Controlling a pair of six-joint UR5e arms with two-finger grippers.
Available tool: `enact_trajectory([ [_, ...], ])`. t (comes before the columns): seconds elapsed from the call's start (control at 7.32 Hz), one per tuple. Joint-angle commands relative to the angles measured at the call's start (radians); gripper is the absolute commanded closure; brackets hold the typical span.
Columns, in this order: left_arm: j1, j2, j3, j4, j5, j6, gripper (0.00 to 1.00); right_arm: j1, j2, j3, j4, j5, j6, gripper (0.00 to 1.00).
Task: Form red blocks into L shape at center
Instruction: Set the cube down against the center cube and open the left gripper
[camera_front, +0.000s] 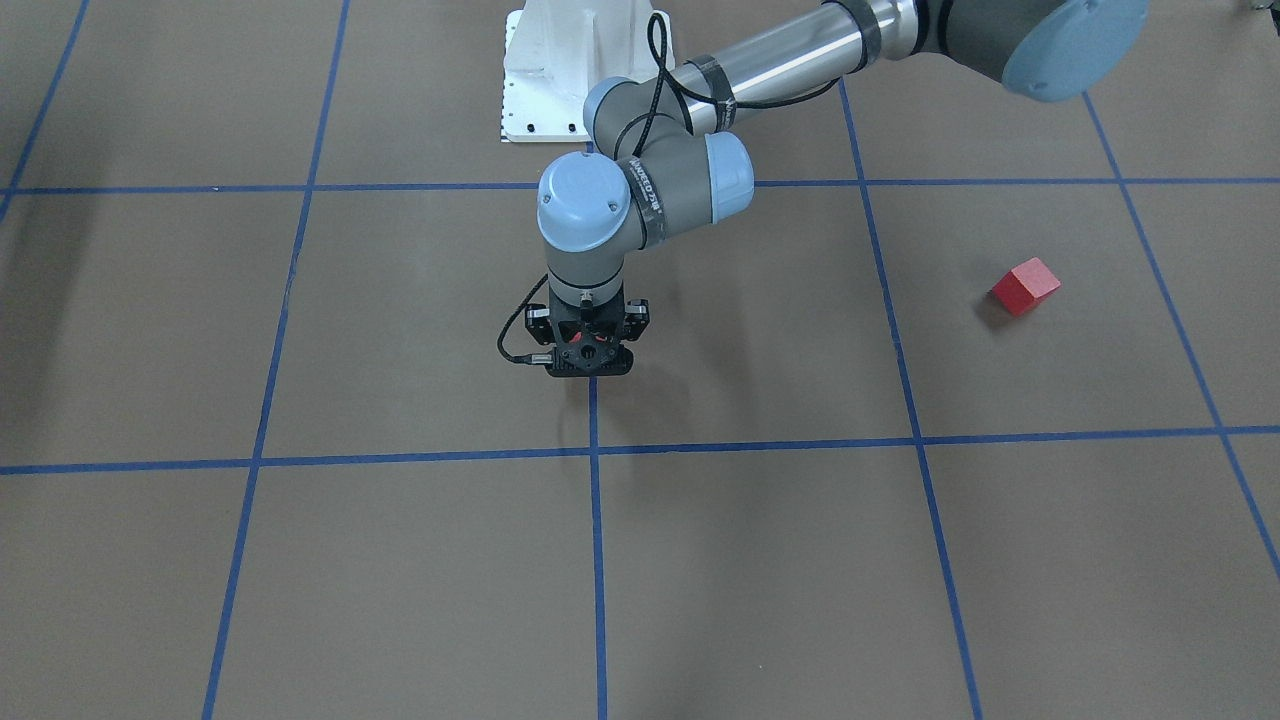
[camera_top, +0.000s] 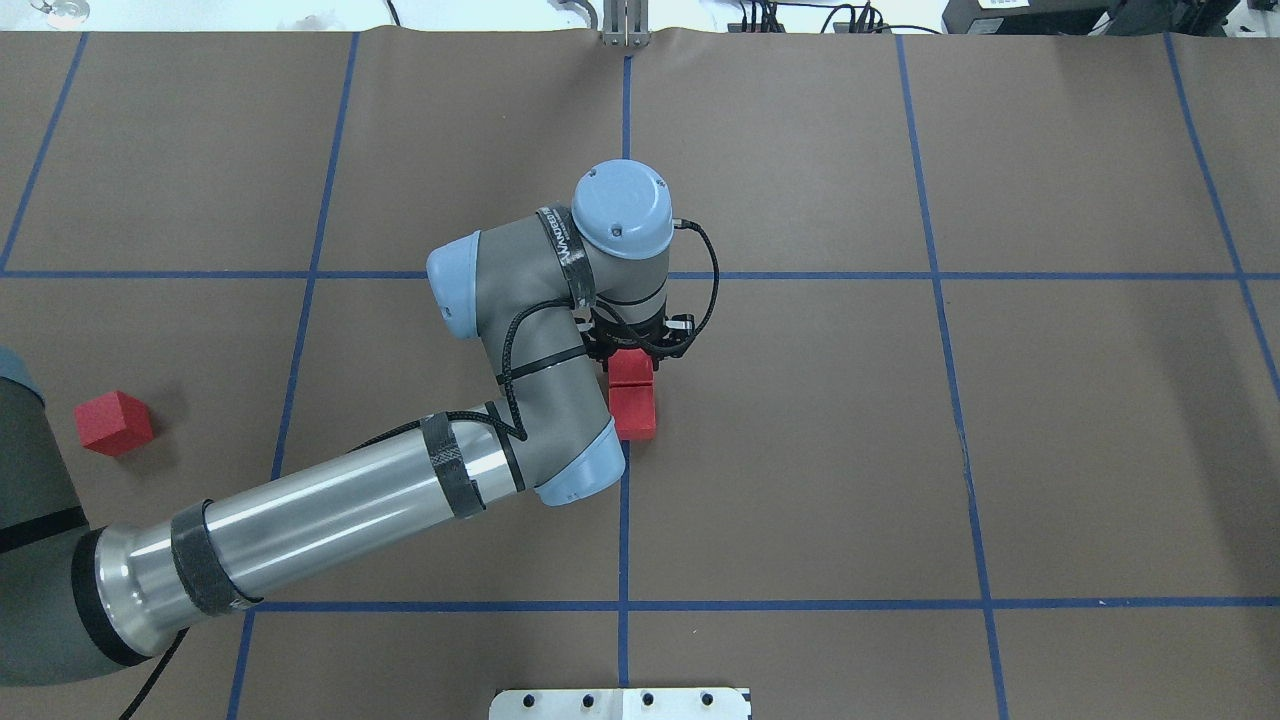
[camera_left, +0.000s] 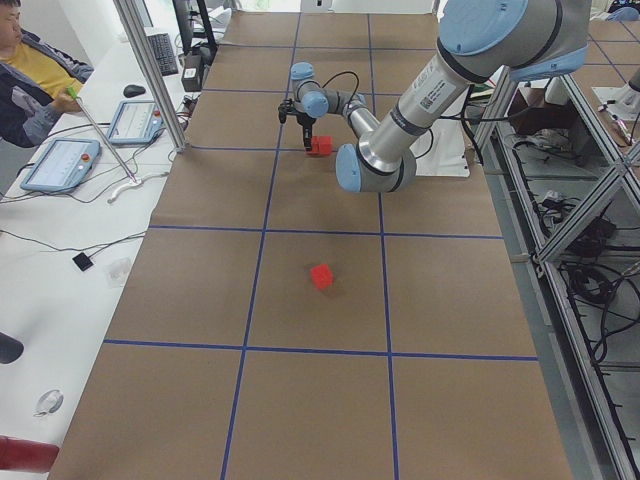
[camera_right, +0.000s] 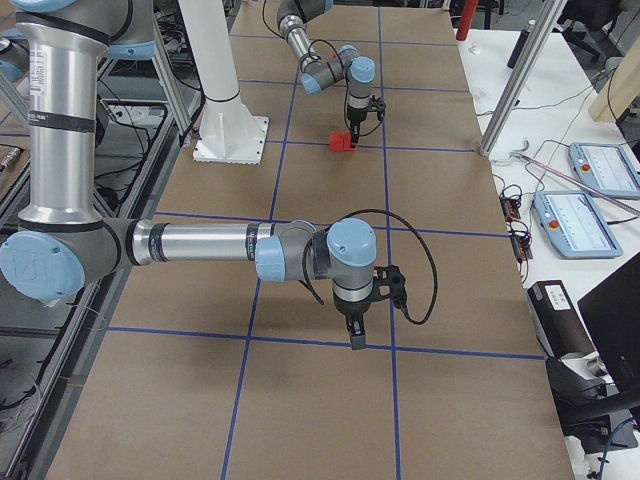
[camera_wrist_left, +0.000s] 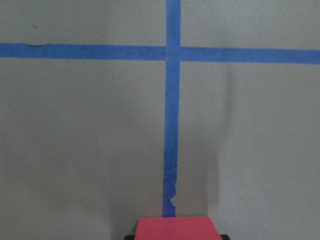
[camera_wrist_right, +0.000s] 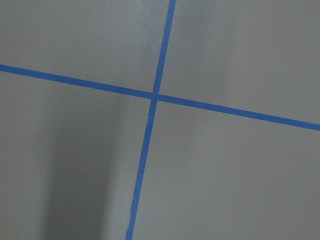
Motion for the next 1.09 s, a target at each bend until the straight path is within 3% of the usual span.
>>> enact_trajectory([
  [0.0, -0.001, 0.000, 0.000, 0.000, 0.000, 0.000, 0.30, 0.000, 0.002, -0.002, 0.000, 0.000, 0.000, 0.01],
  [0.27, -0.001, 0.000, 0.000, 0.001, 0.000, 0.000, 0.24, 0.000, 0.002, -0.002, 0.000, 0.000, 0.000, 0.01],
  [0.41, -0.001, 0.000, 0.000, 0.000, 0.000, 0.002, 0.05, 0.000, 0.002, -0.002, 0.000, 0.000, 0.000, 0.01],
  [0.55, -0.008, 0.000, -0.023, 0.004, -0.002, 0.002, 0.00, 0.000, 0.002, -0.002, 0.000, 0.000, 0.000, 0.01],
  [0.68, -0.030, 0.008, -0.069, 0.010, -0.006, 0.008, 0.00, 0.000, 0.002, -0.002, 0.000, 0.000, 0.000, 0.01],
  [0.96, -0.062, 0.143, -0.250, 0.054, -0.011, 0.131, 0.00, 0.000, 0.002, -0.006, 0.002, 0.000, -0.001, 0.01],
])
